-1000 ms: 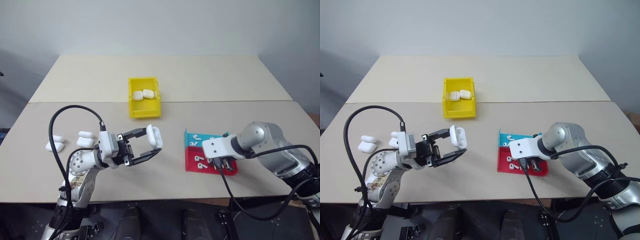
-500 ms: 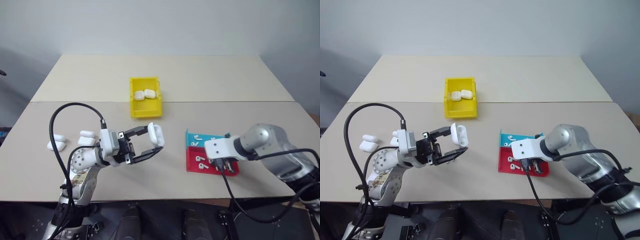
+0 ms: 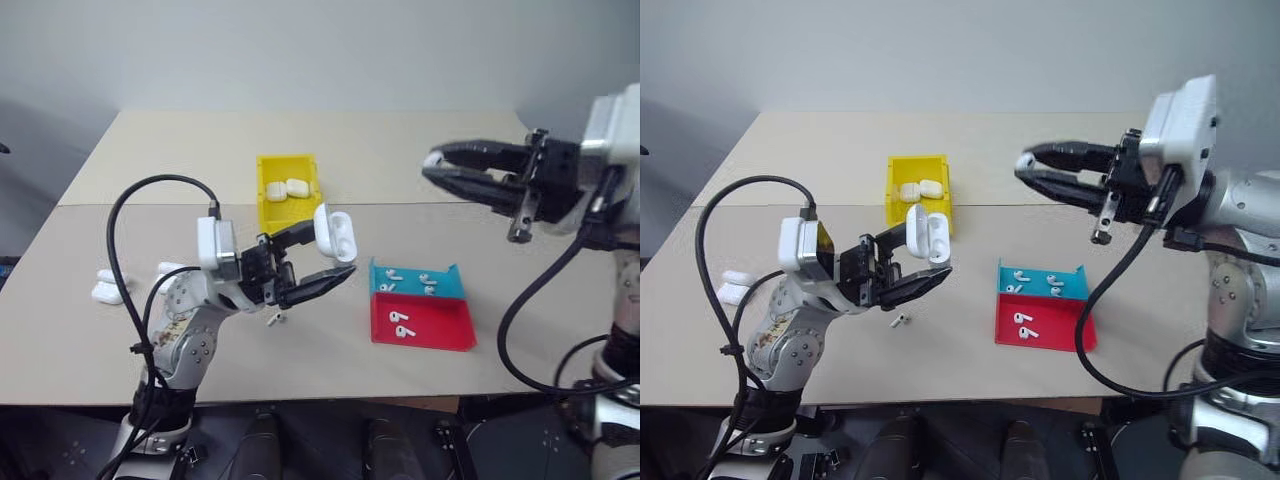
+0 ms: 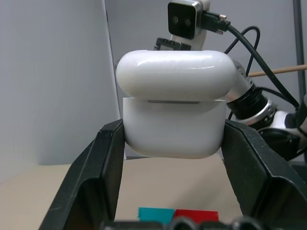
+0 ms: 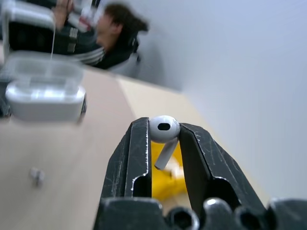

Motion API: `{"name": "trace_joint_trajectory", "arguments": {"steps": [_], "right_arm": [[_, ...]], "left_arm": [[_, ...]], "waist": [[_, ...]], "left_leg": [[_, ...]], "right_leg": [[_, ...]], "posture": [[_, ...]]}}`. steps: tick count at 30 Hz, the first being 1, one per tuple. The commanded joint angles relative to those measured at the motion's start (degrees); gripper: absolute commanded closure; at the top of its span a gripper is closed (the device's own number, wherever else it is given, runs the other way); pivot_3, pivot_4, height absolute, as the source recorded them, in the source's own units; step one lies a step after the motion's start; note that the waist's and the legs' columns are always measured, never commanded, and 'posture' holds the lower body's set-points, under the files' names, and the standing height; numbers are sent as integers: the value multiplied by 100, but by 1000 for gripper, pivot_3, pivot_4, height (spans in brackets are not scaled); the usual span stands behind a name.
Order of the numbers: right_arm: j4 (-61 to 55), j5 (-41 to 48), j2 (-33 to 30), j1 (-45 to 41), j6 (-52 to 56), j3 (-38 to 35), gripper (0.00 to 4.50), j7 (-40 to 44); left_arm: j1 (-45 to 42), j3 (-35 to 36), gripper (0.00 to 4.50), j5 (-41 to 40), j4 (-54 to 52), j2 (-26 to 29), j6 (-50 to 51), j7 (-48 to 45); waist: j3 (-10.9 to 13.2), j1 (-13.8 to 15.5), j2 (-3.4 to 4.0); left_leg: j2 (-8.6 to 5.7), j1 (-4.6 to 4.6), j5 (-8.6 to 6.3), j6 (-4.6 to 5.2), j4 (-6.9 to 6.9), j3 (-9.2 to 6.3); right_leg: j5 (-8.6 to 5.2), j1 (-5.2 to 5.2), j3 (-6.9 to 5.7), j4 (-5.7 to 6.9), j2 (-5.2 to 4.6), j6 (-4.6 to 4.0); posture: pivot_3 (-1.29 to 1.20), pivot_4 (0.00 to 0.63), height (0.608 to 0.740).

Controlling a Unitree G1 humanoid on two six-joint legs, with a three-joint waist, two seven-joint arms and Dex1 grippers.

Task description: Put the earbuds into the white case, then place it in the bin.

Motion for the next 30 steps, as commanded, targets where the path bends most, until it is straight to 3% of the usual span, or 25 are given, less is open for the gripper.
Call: {"name": "trace_joint_trajectory", "arguments": {"steps": [1, 12, 30], "right_arm": [[-442, 604, 566, -16, -534, -57, 3492, -442], [-379, 1011, 927, 387, -1224, 759, 3492, 53], [273, 200, 949, 538, -2391, 1567, 3492, 392]], "left_arm": [[-210, -52, 1755, -155, -123, -54, 112, -120], [-194, -60, 1755, -167, -284, -153, 249, -108], [-113, -114, 1755, -109, -364, -106, 225, -125]], "waist": [[0, -1, 2], [-1, -1, 4], [-1, 0, 4]], "left_leg": [[0, 0, 0, 0, 0, 0], [0, 1, 1, 1, 2, -2], [0, 0, 0, 0, 0, -2]], "right_leg": [[0, 0, 0, 0, 1, 0], [1, 4, 0, 1, 1, -1], [0, 0, 0, 0, 1, -1]], "posture": [[0, 150, 740], [0, 150, 740], [0, 150, 740]]}}
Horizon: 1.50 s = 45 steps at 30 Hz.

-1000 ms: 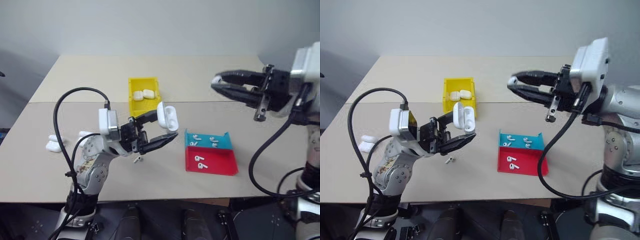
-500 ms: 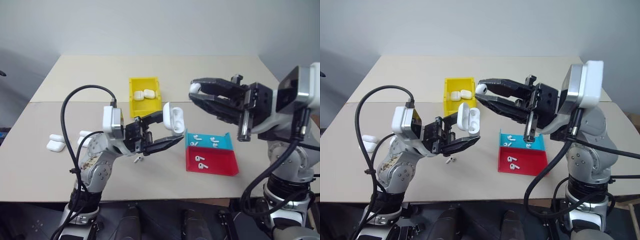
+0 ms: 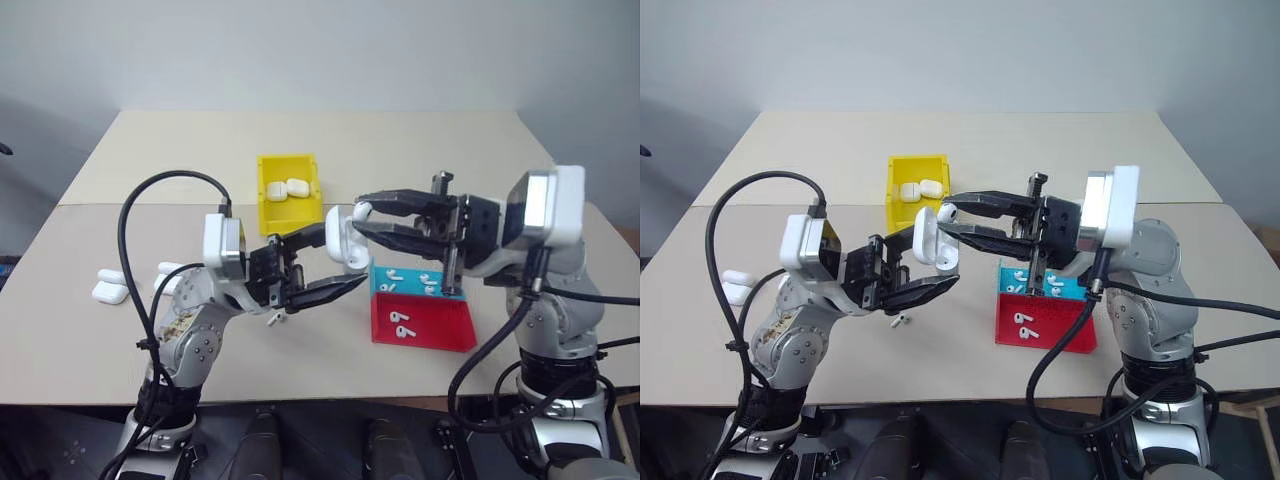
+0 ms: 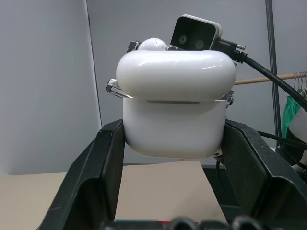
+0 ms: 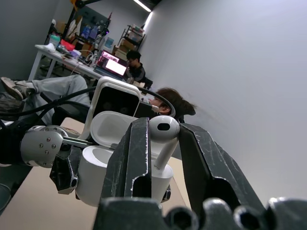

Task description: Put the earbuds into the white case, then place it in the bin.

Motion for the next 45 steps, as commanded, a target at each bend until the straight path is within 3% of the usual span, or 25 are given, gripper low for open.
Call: {"name": "trace_joint_trajectory", "arguments": {"steps": [1, 12, 15, 19, 26, 30, 34, 38, 45], "right_arm": [[6, -22, -6, -19, -228, -20, 3492, -20], [96, -135, -83, 45, -359, 68, 3492, 63], [89, -151, -154, 73, -366, 114, 2781, 201], [99, -252, -197, 88, -514, 153, 1500, 233], [118, 39, -483, 108, -478, -83, 1500, 485], [380, 264, -1408, -49, 367, -477, 1500, 471], [1095, -610, -2420, -160, 358, -343, 1500, 625], [2036, -1648, -3104, -602, 484, 423, 1500, 936], [3138, -3844, -3177, -1931, 438, 2365, 1500, 1670]], "left_arm": [[-11, -32, 1755, -7, -217, -13, -20, -29], [46, -68, 1755, 62, -240, -49, -60, -26], [59, -72, 1755, 84, -222, -82, -89, -32], [71, -62, 1755, 124, -187, -85, -106, -47], [99, -21, 1755, 322, -32, -50, -212, -93], [325, 63, 1755, 746, 344, 212, -657, -395], [601, 220, 1755, 899, 572, 508, -1038, -700], [835, 351, 1755, 997, 565, 672, -1182, -684], [1153, 290, 1755, 1354, 693, 716, -1674, -717]], "waist": [[0, 0, 0], [0, 1, 0], [0, 1, 0], [0, 1, 0], [0, 3, 0], [0, 10, 0], [2, 4, 2], [2, -11, 2], [6, -67, 13]], "left_leg": [[0, 0, 0, 0, 0, 0], [0, 0, -1, -1, -2, 0], [0, 0, -1, -1, -2, 0], [0, 0, -2, -2, -2, 0], [0, 0, -1, -2, -2, 0], [0, -1, -3, -4, -1, 1], [0, -1, -7, -12, -4, 3], [0, -1, -26, -42, -10, 6], [1, -4, -26, -42, -21, 10]], "right_leg": [[0, 0, 0, 0, 0, 0], [0, -1, 0, -2, 0, 0], [0, -1, 0, -2, 0, 0], [0, -1, 0, -2, 0, -1], [-1, -1, 0, -3, 0, -1], [-1, -1, 0, -5, -1, -1], [-2, -5, -1, -7, -2, -4], [-4, -12, 0, -8, -3, -6], [-6, -28, 2, -6, -3, -9]], "posture": [[0, 150, 740], [0, 150, 740], [0, 150, 740], [0, 150, 740], [0, 150, 740], [0, 150, 740], [0, 150, 740], [0, 150, 740], [0, 150, 740]]}}
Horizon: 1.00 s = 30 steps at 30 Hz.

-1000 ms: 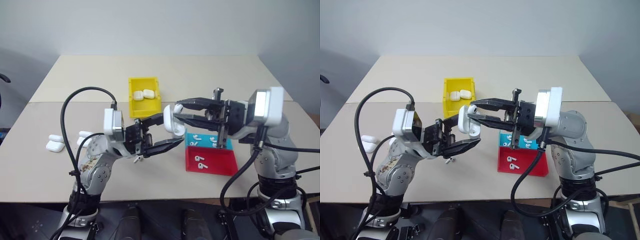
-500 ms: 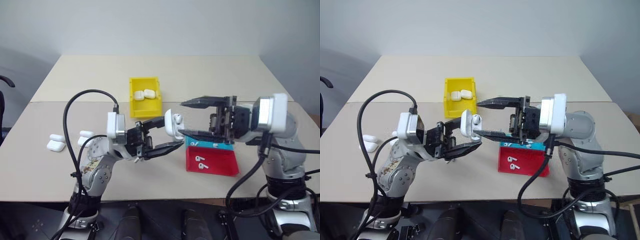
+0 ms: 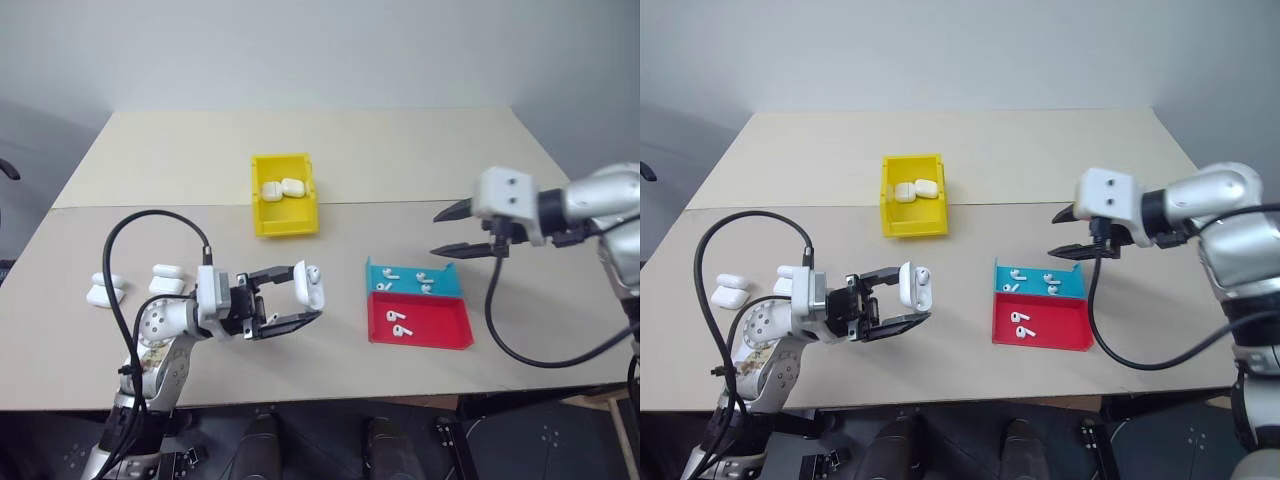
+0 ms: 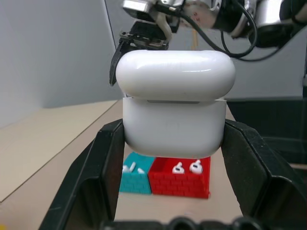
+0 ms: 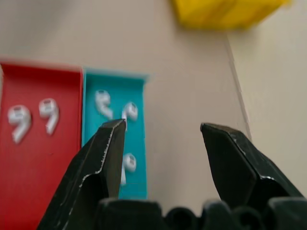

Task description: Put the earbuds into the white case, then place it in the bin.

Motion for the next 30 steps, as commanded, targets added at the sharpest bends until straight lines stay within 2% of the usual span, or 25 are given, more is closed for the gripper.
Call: {"name": "trace_joint_trajectory", "arguments": {"steps": [1, 5, 13, 21, 24, 30], "right_arm": [[429, -833, 105, -482, -116, 583, 1500, 329], [1192, -1484, 532, -956, -284, 1055, 1500, 394], [2228, -2022, 1252, -1258, -592, 1278, 1500, 330], [2469, -2301, 1484, -1148, -590, 1270, 1500, 278], [2478, -2303, 1530, -1100, -512, 1213, 2043, 230], [2430, -2264, 1552, -1045, -436, 1145, 2043, 248]], "left_arm": [[63, -14, 1755, 70, -113, -34, -236, 58], [104, -45, 1755, 132, -150, -74, -301, 164], [275, -117, 1755, 211, -314, -61, -362, 255], [359, -104, 1755, 227, -420, -47, -336, 420], [329, -106, 1755, 222, -424, -42, -316, 450], [288, -102, 1755, 188, -408, -14, -269, 478]], "waist": [[0, 2, 0], [0, 4, 1], [0, 14, 2], [-1, 14, 4], [0, 14, 5], [-1, 13, 5]], "left_leg": [[0, -3, 0, 0, 0, 1], [0, -13, 3, 4, 2, 2], [-1, -18, 25, 38, 1, 5], [0, -18, 24, 36, 1, 6], [0, -18, 24, 35, 1, 6], [0, -18, 26, 37, 1, 6]], "right_leg": [[0, -3, 0, 0, 0, 0], [1, -9, 0, 1, 0, 1], [1, -17, 0, 7, 1, 1], [2, -19, 0, 14, 1, 0], [2, -20, 0, 15, 1, 0], [2, -20, 0, 16, 1, 0]], "posture": [[0, 150, 740], [0, 150, 740], [0, 150, 740], [0, 150, 740], [0, 150, 740], [0, 150, 740]]}}
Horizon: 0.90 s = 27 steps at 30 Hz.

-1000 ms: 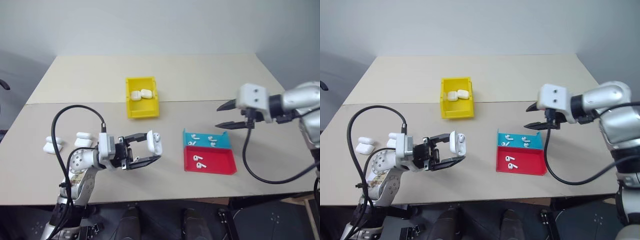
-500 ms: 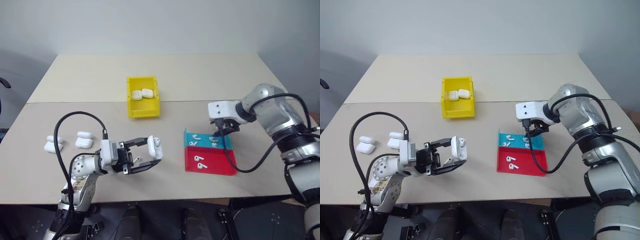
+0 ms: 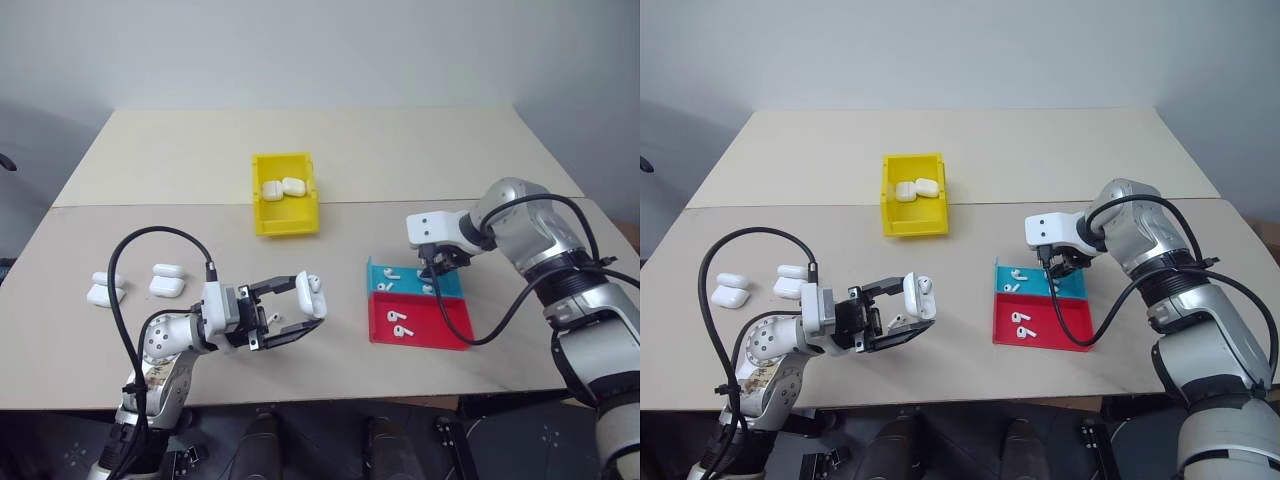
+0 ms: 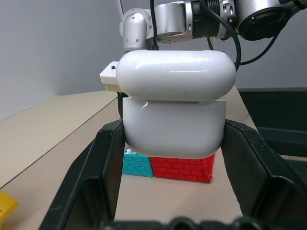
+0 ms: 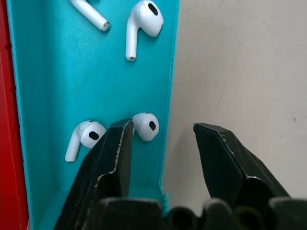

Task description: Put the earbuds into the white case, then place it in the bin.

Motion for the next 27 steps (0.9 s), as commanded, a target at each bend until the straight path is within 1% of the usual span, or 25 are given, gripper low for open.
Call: {"name": "trace_joint_trajectory", "arguments": {"steps": [1, 18, 27], "right_arm": [[-114, 48, -33, 22, 62, -229, 2043, 7], [-372, 41, 12, 220, 777, -284, 2043, 15], [-252, -35, 108, 206, 838, -296, 2043, -58]], "left_arm": [[-87, 20, 1755, -79, -206, 41, -52, 28], [-153, -13, 1755, -52, -146, 29, -85, 20], [-198, -38, 1755, -20, -91, 18, -110, 20]], "waist": [[0, 0, 0], [0, -1, 0], [-1, -1, 1]], "left_leg": [[0, 0, 0, 0, 0, 0], [0, 1, 1, 0, 2, 0], [0, 1, 1, 0, 3, 0]], "right_leg": [[0, 0, 0, 0, 0, 0], [0, 0, 0, 7, 0, 0], [0, 0, 0, 12, 0, 0]], "posture": [[0, 150, 740], [0, 150, 740], [0, 150, 740]]}}
